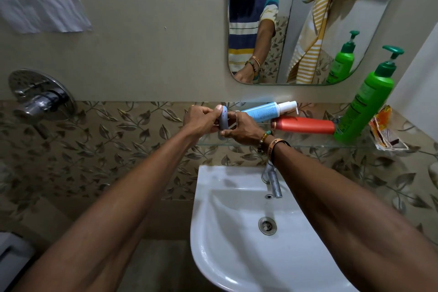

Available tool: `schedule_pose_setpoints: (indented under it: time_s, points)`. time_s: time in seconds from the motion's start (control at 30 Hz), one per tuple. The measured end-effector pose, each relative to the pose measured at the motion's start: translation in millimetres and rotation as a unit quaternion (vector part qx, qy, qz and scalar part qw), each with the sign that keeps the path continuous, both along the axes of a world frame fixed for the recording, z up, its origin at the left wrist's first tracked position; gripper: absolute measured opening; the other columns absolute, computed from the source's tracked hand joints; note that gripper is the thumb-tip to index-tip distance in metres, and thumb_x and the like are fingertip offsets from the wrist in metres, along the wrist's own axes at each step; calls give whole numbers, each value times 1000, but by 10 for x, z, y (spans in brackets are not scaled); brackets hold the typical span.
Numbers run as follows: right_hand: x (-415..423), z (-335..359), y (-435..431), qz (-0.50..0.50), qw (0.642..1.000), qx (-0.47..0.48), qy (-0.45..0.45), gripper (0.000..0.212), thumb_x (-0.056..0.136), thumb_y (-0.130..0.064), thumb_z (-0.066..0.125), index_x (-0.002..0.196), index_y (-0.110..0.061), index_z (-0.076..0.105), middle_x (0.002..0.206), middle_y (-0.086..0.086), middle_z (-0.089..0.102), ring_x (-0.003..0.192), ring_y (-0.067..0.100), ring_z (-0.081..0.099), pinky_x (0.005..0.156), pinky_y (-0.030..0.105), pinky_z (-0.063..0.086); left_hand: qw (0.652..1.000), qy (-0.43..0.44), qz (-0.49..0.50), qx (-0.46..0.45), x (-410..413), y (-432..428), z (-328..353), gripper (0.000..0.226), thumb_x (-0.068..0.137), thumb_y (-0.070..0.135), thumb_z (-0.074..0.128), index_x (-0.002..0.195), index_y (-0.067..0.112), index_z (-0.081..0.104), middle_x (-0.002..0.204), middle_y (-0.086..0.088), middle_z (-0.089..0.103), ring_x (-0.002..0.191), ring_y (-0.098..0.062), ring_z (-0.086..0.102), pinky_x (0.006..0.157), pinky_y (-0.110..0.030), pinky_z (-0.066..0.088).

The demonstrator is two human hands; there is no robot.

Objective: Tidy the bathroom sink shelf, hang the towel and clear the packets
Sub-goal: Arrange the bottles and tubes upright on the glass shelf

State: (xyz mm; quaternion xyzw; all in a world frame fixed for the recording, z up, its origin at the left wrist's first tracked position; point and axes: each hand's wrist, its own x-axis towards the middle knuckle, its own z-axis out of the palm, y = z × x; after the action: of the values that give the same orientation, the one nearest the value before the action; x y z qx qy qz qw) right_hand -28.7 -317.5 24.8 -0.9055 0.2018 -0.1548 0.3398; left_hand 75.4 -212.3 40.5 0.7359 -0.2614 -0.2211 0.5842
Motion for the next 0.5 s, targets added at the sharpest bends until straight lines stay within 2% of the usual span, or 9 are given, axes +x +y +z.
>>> schedule_pose_setpoints:
  time_s: [0.17, 0.37, 0.5]
  points:
    - [11, -37, -11, -3, 1000, -4, 17, 35, 82, -15, 78, 113, -4, 67, 109, 13, 70, 100, 29, 65, 92, 44, 54, 1000, -6, -5, 11, -17, 0, -38, 34, 93, 34, 69, 86, 2, 75, 90, -16, 75, 84, -26, 75, 81, -41, 62]
    - [14, -44, -4, -3, 1000, 6, 16, 35, 82, -13, 78, 113, -3, 67, 110, 13, 71, 100, 28, 66, 91, 40, 54, 1000, -16, -1, 13, -46, 11, -32, 37, 96, 33, 66, 94, -4, 74, 95, -19, 74, 88, -29, 74, 82, -43, 62]
    - [21, -44, 14, -4, 1000, 1, 17, 35, 83, -13, 77, 116, -4, 66, 112, 12, 71, 100, 27, 66, 88, 34, 52, 1000, -22, 1, 20, -45, 21, -32, 36, 97, 34, 64, 94, -1, 74, 98, -18, 74, 86, -27, 74, 82, -41, 62]
